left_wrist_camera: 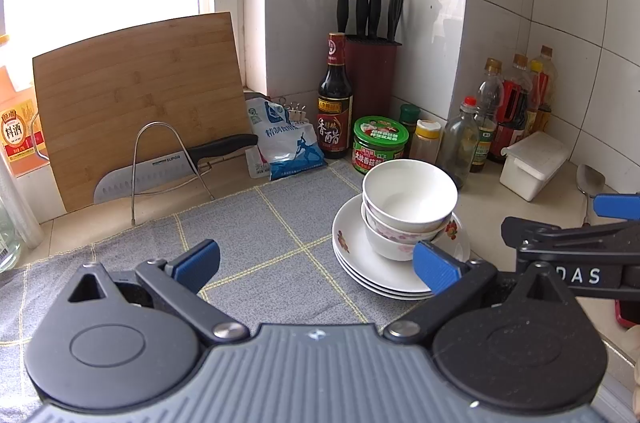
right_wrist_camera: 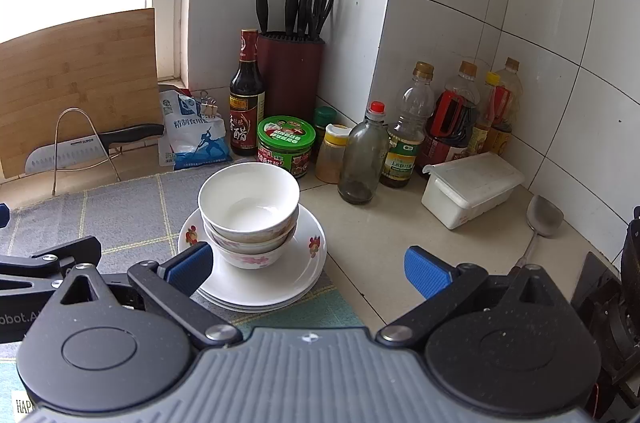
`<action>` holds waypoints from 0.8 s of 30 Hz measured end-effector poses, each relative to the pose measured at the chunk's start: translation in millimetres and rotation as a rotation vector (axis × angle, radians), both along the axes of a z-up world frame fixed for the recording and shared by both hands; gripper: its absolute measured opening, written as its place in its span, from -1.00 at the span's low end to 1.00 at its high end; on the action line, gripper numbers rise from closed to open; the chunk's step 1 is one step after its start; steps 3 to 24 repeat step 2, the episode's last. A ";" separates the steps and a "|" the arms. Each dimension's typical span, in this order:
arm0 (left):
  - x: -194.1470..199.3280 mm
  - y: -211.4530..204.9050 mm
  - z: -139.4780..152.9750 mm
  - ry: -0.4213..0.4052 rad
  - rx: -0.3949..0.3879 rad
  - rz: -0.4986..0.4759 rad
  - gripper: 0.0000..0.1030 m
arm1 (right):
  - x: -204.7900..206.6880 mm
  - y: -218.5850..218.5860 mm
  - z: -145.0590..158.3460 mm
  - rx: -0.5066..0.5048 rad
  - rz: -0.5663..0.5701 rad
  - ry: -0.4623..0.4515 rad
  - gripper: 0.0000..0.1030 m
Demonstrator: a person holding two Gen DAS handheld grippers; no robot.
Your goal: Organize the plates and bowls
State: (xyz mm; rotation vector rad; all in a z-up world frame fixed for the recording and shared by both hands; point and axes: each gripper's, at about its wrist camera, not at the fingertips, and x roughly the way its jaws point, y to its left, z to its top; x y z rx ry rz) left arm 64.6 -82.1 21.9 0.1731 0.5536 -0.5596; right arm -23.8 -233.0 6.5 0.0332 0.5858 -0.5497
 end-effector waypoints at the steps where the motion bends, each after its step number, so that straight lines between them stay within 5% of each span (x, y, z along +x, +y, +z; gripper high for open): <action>1: 0.0 -0.2 0.1 0.000 0.000 -0.001 0.99 | 0.3 -0.4 0.2 -0.001 0.000 0.001 1.00; 24: 0.5 -1.0 -0.2 0.001 0.000 -0.001 0.99 | 0.3 -0.8 0.2 -0.001 -0.001 0.001 1.00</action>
